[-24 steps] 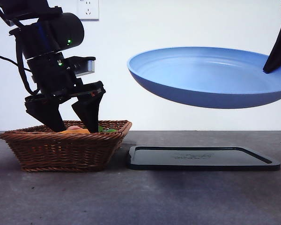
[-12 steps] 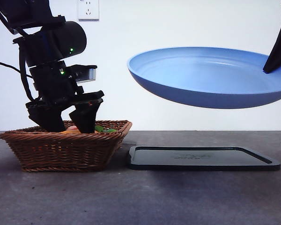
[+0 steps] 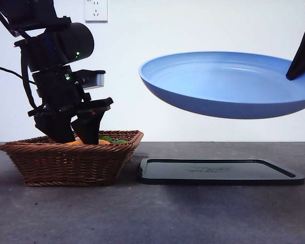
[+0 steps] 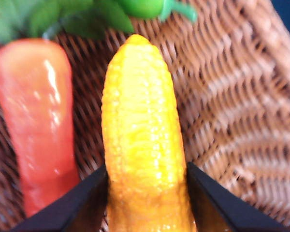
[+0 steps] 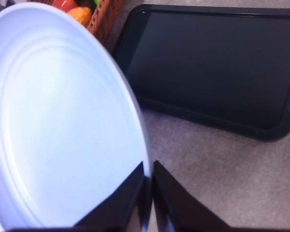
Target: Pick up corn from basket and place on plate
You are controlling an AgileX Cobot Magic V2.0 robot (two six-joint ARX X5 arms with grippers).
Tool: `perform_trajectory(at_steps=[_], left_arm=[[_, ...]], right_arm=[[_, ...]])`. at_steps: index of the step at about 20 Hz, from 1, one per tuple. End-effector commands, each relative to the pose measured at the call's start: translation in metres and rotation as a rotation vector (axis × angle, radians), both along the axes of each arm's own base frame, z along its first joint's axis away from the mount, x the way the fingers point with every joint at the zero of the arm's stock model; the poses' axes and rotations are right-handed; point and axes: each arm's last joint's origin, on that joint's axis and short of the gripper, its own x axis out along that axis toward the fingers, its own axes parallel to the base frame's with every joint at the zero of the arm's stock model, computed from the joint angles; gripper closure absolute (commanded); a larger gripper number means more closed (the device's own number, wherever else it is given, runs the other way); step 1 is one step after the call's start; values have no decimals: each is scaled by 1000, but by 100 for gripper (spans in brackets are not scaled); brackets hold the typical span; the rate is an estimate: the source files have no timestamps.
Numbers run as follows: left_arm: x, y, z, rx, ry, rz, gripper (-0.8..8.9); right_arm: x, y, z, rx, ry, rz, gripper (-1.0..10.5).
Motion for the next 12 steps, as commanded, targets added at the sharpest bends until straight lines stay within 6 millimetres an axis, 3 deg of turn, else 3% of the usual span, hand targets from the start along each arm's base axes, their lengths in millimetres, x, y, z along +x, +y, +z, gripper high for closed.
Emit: perform_trajectory(at_steps=[1,7,9,12], left_arm=[[2,-3,31,-50,-90,10,608],[-25,-3,100,-223,-201,-56,608],[-36,-8,111,-302,-190,-126,608],[-45,-24,110,-393,-117,-229,608]], right_arm=[[8,2,1,14,19,-14,945],[39,7,-29,20,177,-53,945],[51,10,-42,60,244,-50,945],[65,14,-58,113,313,-59,945]])
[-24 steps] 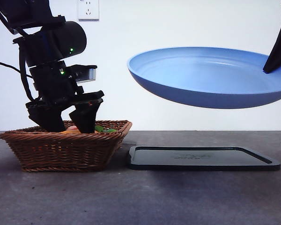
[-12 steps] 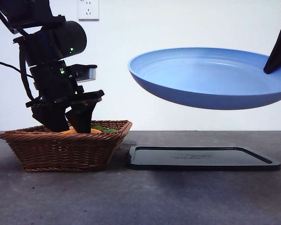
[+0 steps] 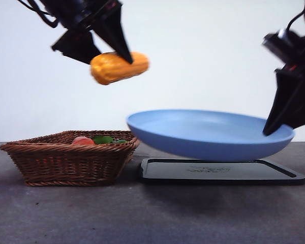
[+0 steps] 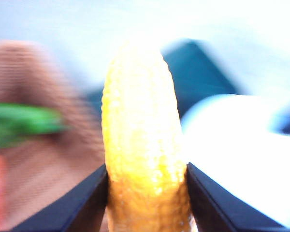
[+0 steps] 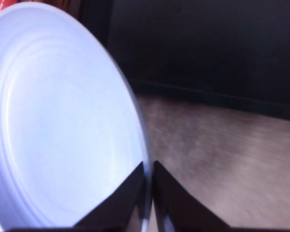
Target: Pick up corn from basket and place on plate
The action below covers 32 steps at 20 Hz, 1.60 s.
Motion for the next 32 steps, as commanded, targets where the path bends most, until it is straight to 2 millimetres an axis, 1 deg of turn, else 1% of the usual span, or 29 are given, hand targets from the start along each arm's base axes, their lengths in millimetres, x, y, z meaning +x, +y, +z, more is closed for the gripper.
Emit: perform_trajectory(at_steps=[1,4,8,10,14,16,18,19,21,24,28,30,32], left_arm=[[-2,-17,-5,-21,39,-62,608],[-6,-42,-22,10,78,-137,608],[-7,-70,-52,61,130,-215,608],[-7,-80,-65,87,161,-238,608],[-8,-89,-82,124,197,-268,601],[-8,-89,-84,130,204,-270,542],[-9,-91,-83,127,199,-275,492],[-10,-90,-82,124,199,-272,484],[-10,-89,-77,111,196,-261,484],[-13,-87,-64,89,165,-261,484],[-18,-80,-38,47,105,-256,484],[-22,-76,-23,24,73,-254,484],[-26,-71,-4,1,39,-249,484]], right_arm=[[11,3,-2,43,29,-28,945],[14,4,-6,67,49,-27,945],[15,5,-5,71,37,-29,945],[15,5,-5,71,34,-28,945],[15,5,-5,70,29,-24,945],[16,5,-4,69,22,-23,945],[16,5,-4,66,16,-23,945],[16,5,-4,65,15,-23,945],[16,5,-5,64,17,-22,945],[18,4,-7,48,21,-31,945],[21,2,-11,45,34,-41,945],[25,-1,-13,43,50,-56,945],[34,-5,-12,40,65,-77,945]])
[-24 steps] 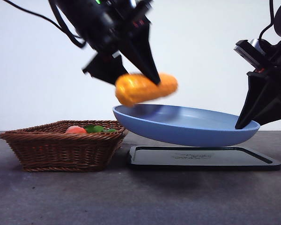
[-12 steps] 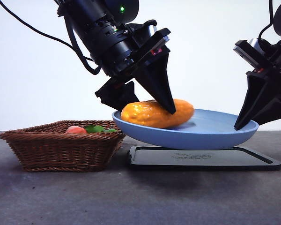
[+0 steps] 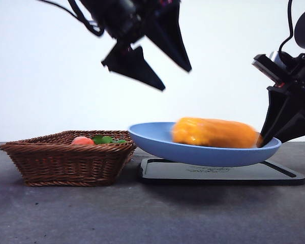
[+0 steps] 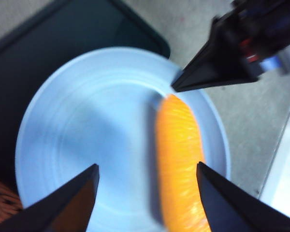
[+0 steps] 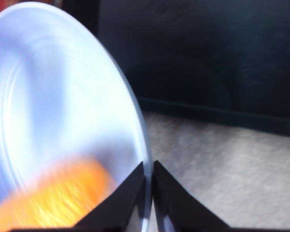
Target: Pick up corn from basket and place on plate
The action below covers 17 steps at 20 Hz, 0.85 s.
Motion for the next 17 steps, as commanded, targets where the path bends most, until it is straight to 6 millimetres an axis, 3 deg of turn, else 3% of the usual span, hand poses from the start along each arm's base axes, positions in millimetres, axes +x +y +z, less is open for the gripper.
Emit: perform_trajectory(at_steps=[1,5,9,17], left_arm=[[-4,3,26,-51,-52,0,484],[-16,16,51,-101,-111,7,484],[-28,28,70,-139,-157,10,484],[-44,41,89,-175,-198,11,484]], right_arm=[[17,-4,7,2,-7,-14,945],[47,-7,20,-70,-4,-22,945],[80,-6,20,-108,3,-21,945],[121,-4,-20,-116,81,-23,945]])
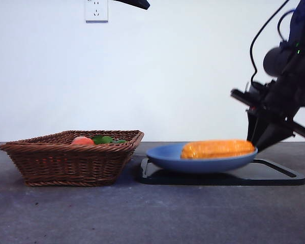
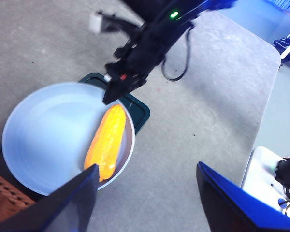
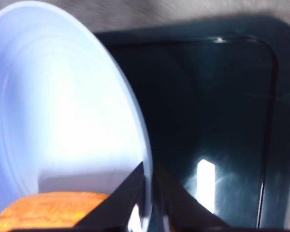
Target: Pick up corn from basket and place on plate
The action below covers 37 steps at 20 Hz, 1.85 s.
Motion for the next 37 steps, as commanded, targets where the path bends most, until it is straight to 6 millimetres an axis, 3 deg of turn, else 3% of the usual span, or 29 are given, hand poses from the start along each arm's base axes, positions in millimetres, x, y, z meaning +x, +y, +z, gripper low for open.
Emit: perform_trajectory(at_steps=[1,8,12,15,19,23,29,32,37], left_arm=[[-1,-1,7,-14,-10,-7,484],[-2,-1,6,-8,0,-5,484],[-1,-1,6,-8,-1,-5,484],[-1,-1,6,-8,-2,-4,484],[-1,-1,6,-10,4,0,484],[-1,-1,6,-10,6,0,485],[-2,2,3,14,40,11,488],[-2,3,2,24,51,14,488],[-2,5,0,44,71,21,544]], right_arm=[[10,1,-9,3,-8,13,945],[11,-1,-13,1,-2,30,941],[10,-1,-8,1,1,29,750],[8,-5,11,3,-30,23,732],[-8,-14,57,-10,-141,0,732],[-49,-15,108,-39,-214,74,732],[-124,17,168,-40,-372,232,733],[-160,34,170,-103,-425,302,733],[-199,53,142,-127,-439,366,768]])
